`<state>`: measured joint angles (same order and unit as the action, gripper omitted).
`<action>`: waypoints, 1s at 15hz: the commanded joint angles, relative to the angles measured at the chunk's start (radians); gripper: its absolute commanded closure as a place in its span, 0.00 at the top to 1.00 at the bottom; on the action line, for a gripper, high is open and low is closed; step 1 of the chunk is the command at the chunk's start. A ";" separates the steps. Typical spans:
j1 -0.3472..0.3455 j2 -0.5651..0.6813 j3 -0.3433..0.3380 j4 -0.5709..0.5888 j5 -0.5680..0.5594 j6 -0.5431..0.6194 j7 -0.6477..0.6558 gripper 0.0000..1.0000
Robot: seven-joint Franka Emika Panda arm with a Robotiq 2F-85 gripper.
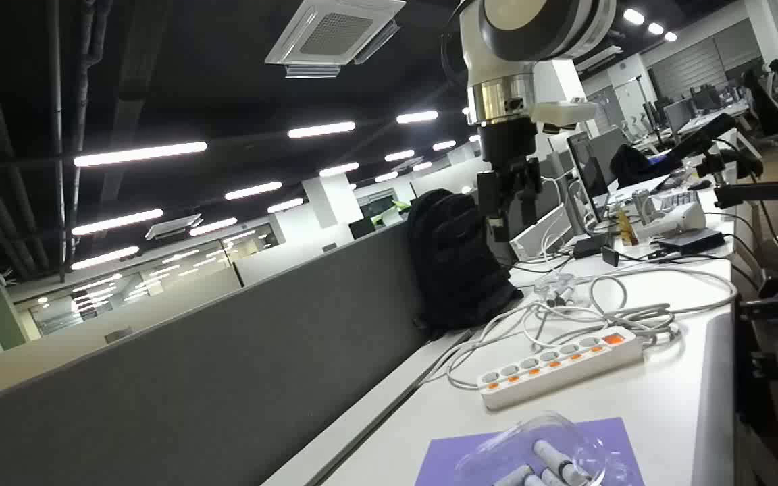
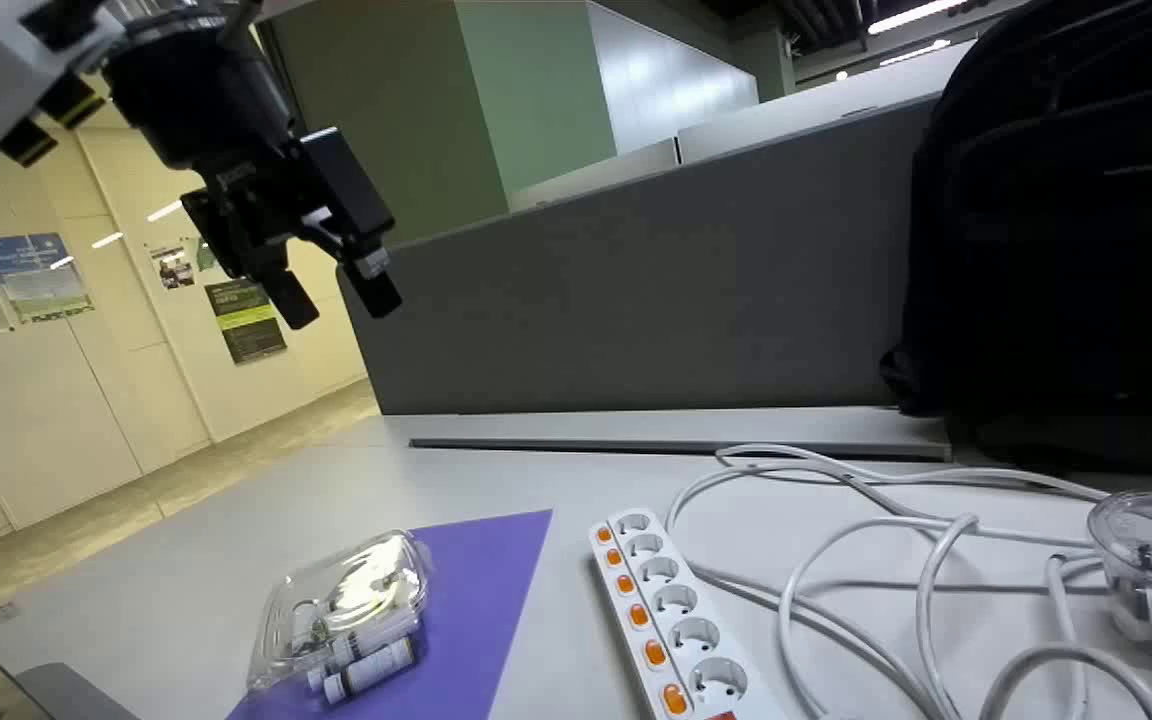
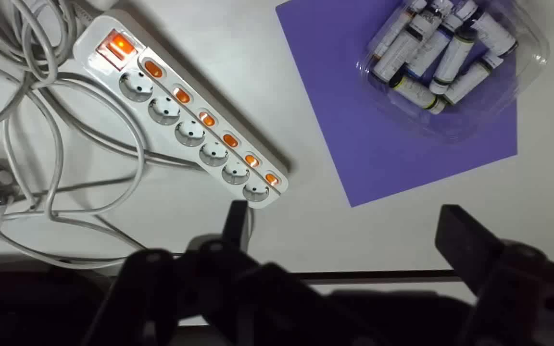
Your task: Turn on the third switch from the left
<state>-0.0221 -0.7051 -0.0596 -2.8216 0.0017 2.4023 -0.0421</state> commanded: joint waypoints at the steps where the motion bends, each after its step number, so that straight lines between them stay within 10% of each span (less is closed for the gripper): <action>1: -0.003 0.001 0.003 0.001 0.003 -0.005 -0.002 1.00; 15: -0.003 0.011 0.003 0.000 0.003 -0.006 -0.002 1.00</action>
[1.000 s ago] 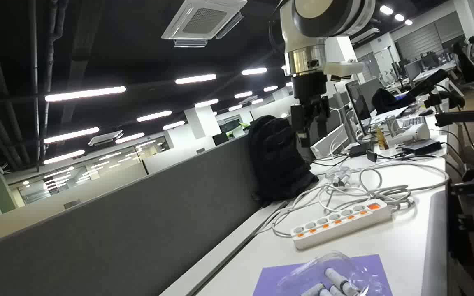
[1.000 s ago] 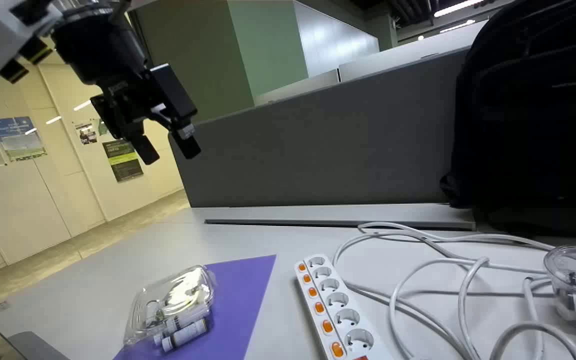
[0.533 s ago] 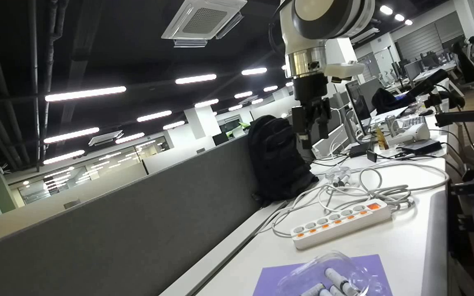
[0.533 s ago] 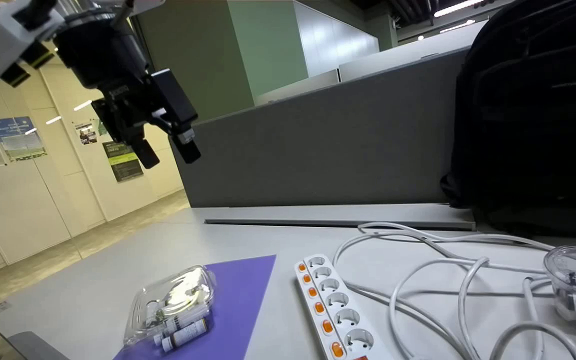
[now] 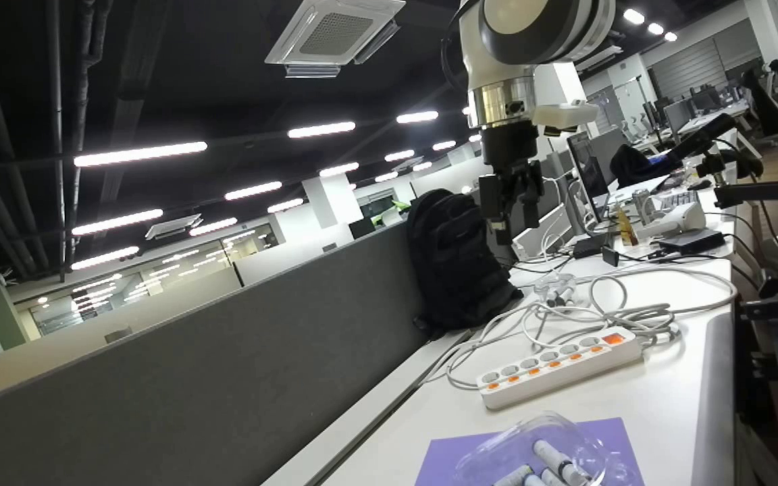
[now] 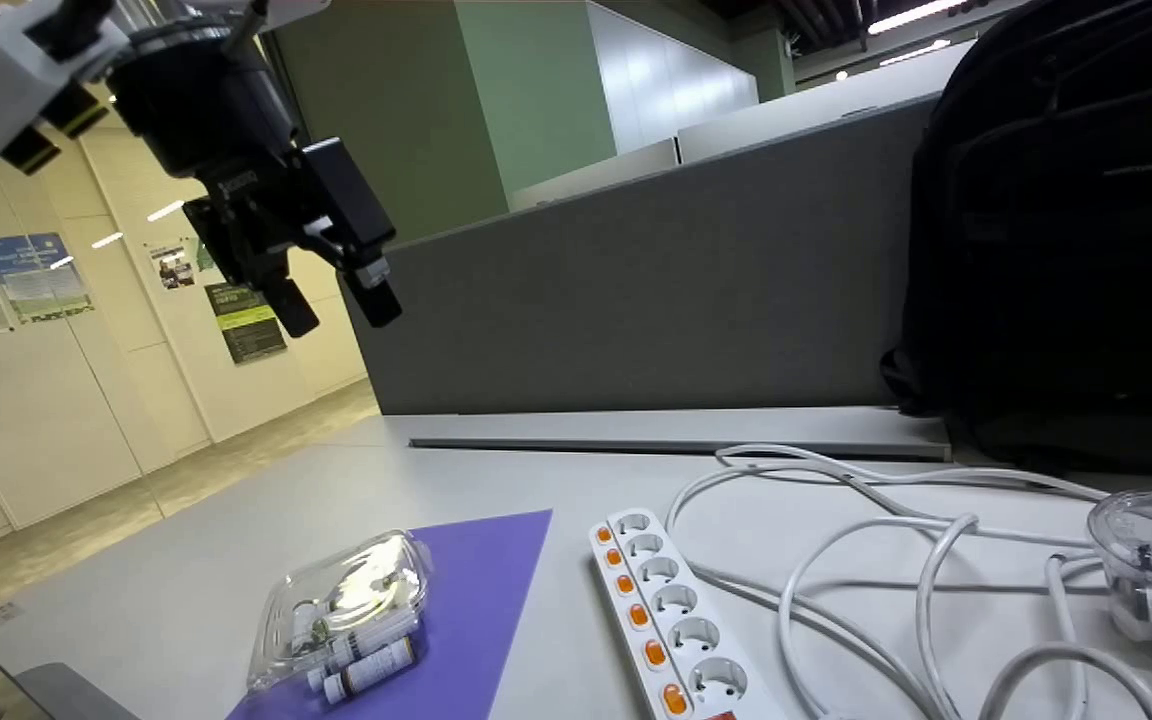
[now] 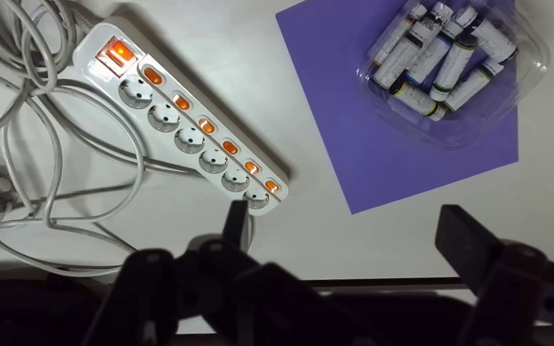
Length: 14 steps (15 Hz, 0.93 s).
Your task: Turn on the third switch from the left
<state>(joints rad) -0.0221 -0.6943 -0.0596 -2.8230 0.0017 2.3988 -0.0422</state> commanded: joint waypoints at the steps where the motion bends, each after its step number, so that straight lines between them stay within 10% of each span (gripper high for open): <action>1: -0.003 0.000 0.003 0.001 0.003 -0.002 -0.002 1.00; 14: -0.097 0.444 -0.037 0.157 0.000 0.325 0.021 1.00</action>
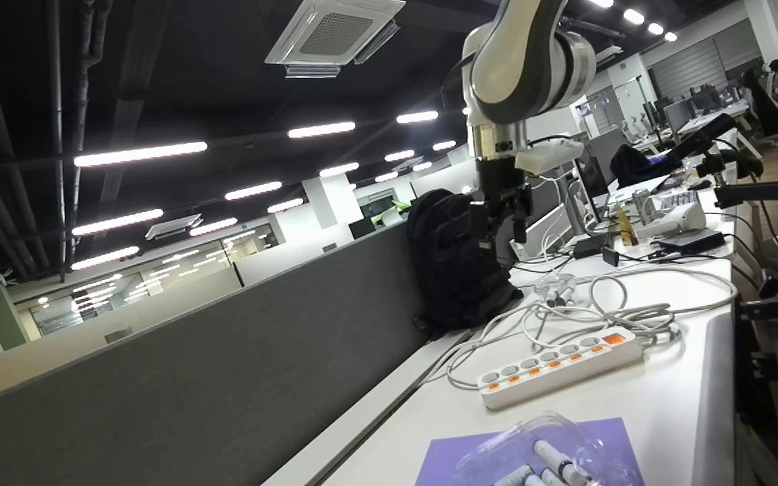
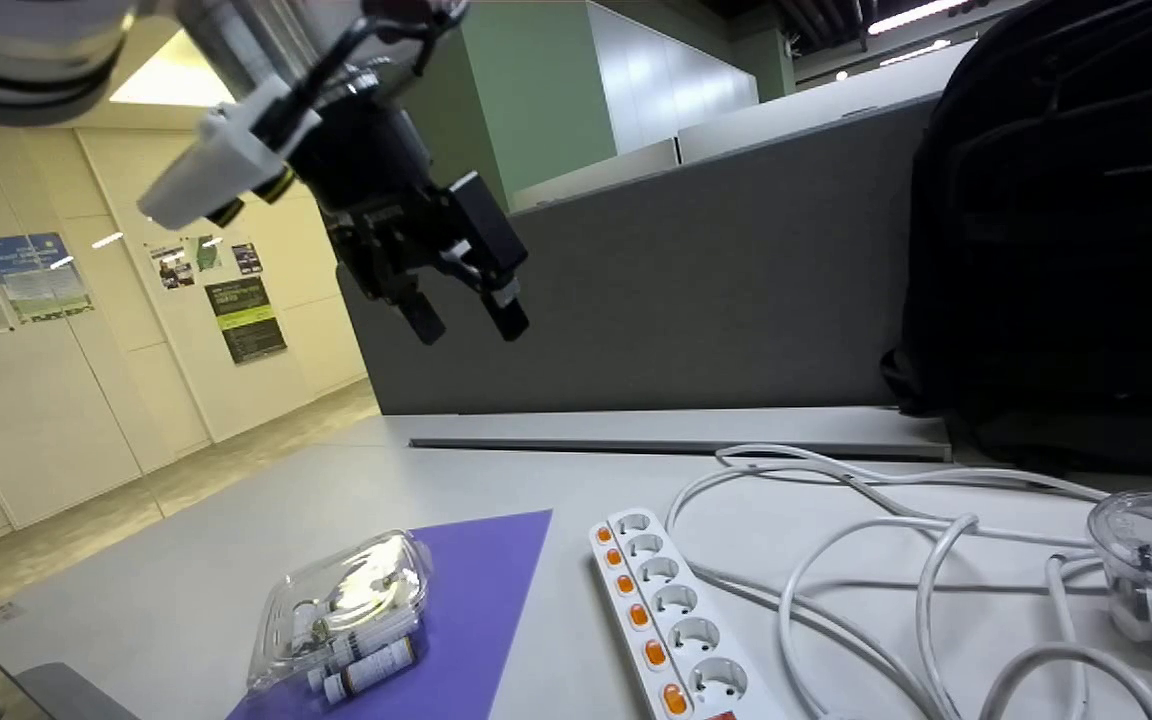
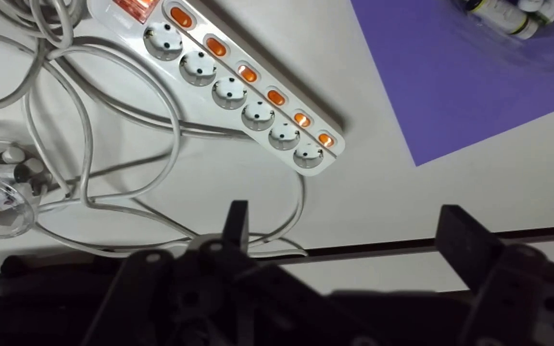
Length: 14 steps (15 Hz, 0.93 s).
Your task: Turn on the third switch from the left
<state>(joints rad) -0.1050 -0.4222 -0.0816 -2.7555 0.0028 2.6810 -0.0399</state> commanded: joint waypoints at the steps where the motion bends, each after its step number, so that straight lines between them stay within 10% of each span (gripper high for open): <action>1: -0.018 0.229 -0.019 0.114 -0.004 0.053 0.015 1.00; 2: -0.013 0.277 -0.026 0.135 0.007 0.061 0.009 0.75; 14: -0.012 0.611 0.030 0.351 0.184 0.047 -0.118 0.00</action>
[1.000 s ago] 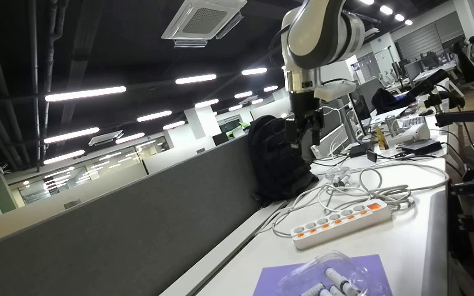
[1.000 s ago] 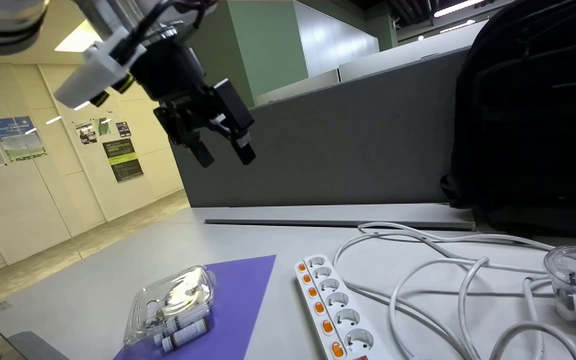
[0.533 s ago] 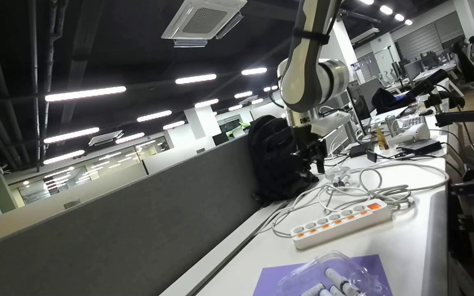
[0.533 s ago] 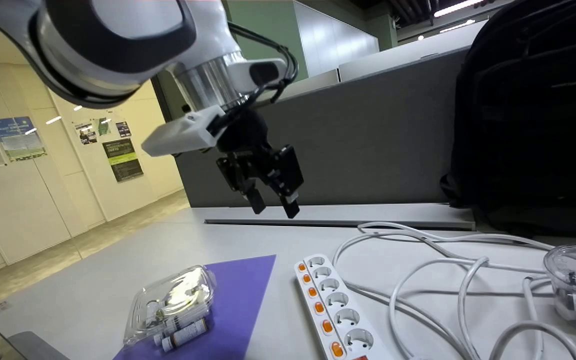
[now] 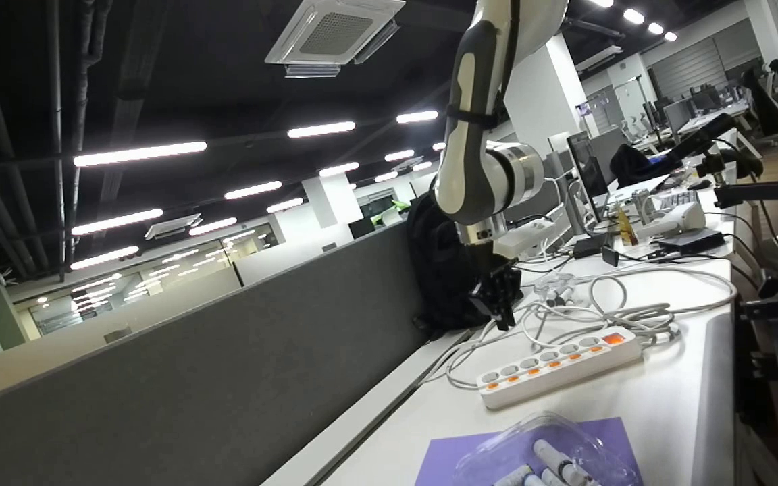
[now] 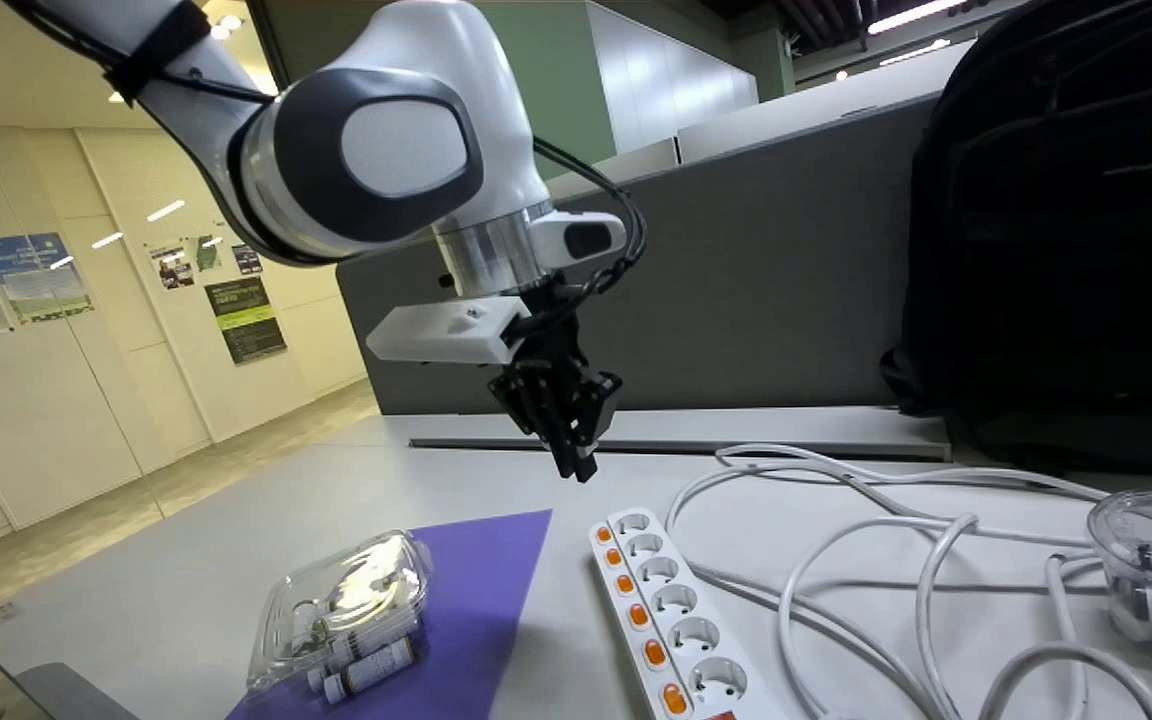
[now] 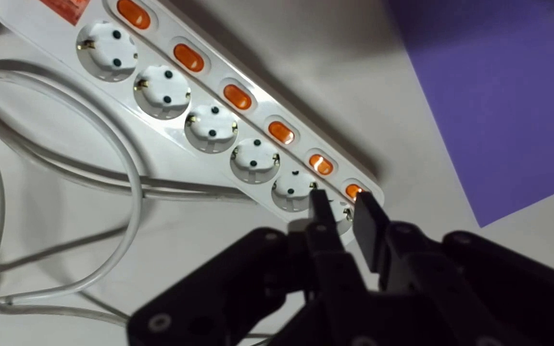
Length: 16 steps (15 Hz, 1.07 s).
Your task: Turn on the third switch from the left
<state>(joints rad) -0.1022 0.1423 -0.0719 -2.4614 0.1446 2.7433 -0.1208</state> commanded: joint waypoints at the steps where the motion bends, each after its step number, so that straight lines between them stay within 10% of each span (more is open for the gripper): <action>1: -0.020 0.057 0.025 0.065 0.052 -0.022 -0.047 0.00; 16: -0.036 0.158 0.042 0.048 0.062 0.063 -0.041 0.00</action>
<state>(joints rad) -0.1186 0.2671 -0.0463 -2.4175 0.1933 2.7696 -0.1764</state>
